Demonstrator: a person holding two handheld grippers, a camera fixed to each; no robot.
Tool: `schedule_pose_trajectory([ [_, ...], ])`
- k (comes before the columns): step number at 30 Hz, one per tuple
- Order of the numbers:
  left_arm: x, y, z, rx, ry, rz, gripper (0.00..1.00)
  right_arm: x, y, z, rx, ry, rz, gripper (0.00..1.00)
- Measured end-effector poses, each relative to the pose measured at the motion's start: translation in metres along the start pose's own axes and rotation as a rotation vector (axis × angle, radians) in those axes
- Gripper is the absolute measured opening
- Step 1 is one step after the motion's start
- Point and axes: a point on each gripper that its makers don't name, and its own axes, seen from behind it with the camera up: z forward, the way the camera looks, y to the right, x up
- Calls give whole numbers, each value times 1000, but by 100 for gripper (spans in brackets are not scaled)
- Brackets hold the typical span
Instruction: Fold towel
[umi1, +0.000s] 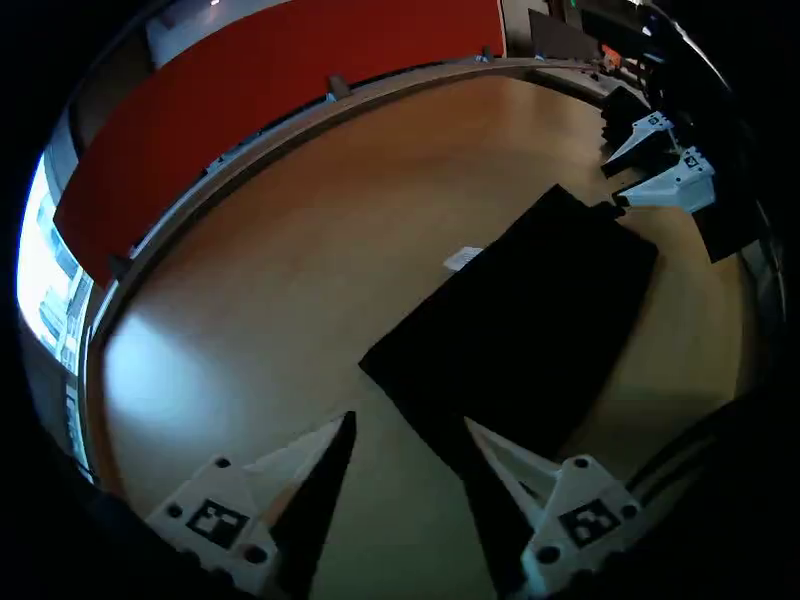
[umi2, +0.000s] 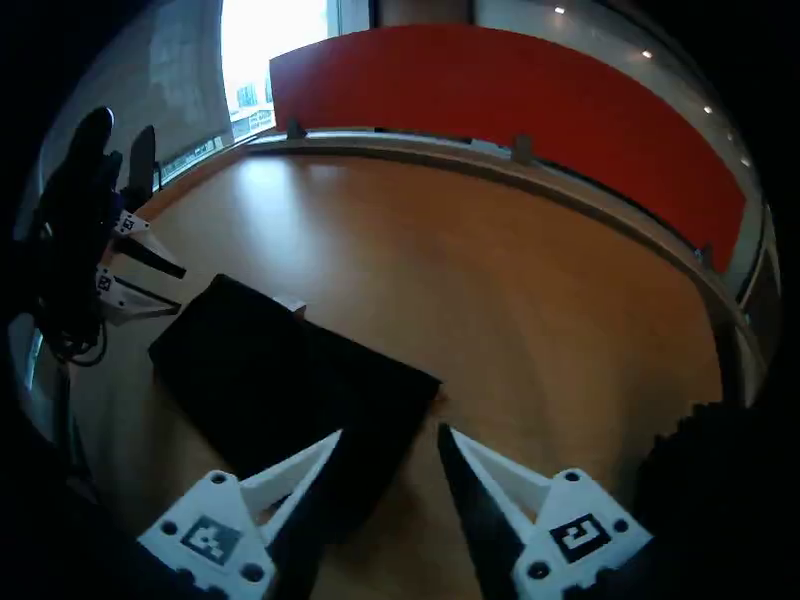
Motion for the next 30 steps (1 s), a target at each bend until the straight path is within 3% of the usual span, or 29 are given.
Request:
schedule_pose_trajectory([
  [2,0,0,-1,-5,2,-17,83,1,2,-1,-8,2,1,98],
  [4,0,0,-2,-4,4,-33,97,2,4,-1,-13,6,4,100],
  [30,-6,1,-26,7,29,-141,98,2,5,-24,-17,40,13,100],
])
